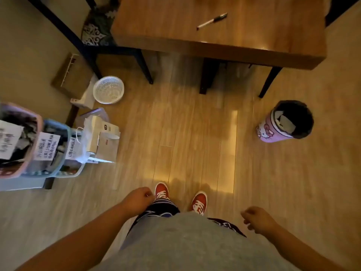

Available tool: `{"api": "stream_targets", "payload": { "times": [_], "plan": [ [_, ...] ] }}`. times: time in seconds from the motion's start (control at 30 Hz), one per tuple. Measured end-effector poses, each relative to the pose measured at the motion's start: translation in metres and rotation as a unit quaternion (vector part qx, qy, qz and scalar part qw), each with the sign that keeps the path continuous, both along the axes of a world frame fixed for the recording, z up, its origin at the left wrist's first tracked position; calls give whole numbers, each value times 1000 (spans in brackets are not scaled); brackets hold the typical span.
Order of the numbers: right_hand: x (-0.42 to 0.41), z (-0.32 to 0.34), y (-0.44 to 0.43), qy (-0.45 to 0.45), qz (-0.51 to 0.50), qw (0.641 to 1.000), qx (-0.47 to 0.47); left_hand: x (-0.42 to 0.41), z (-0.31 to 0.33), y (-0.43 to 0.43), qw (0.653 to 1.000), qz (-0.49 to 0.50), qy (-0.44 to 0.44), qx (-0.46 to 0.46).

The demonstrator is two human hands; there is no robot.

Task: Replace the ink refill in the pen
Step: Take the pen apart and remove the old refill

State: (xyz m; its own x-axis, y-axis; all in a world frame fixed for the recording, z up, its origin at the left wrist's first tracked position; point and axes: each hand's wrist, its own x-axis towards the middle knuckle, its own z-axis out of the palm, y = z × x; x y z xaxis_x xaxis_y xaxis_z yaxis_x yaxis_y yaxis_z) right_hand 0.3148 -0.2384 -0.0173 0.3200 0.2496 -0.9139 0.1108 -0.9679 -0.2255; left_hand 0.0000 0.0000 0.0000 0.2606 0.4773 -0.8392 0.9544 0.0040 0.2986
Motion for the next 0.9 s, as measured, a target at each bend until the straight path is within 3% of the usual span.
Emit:
{"api": "stream_targets", "payload": {
  "times": [0.23, 0.5, 0.9],
  "plan": [
    [54, 23, 126, -14, 7, 997, 79, -17, -6, 33, 994, 112, 8, -18],
    [99, 23, 259, -33, 23, 990, 132, -2, -29, 124, 993, 99, 49, -39],
    [171, 21, 272, -62, -95, 993, 41, 152, -9, 328, 998, 34, -46, 8]
  ]
}}
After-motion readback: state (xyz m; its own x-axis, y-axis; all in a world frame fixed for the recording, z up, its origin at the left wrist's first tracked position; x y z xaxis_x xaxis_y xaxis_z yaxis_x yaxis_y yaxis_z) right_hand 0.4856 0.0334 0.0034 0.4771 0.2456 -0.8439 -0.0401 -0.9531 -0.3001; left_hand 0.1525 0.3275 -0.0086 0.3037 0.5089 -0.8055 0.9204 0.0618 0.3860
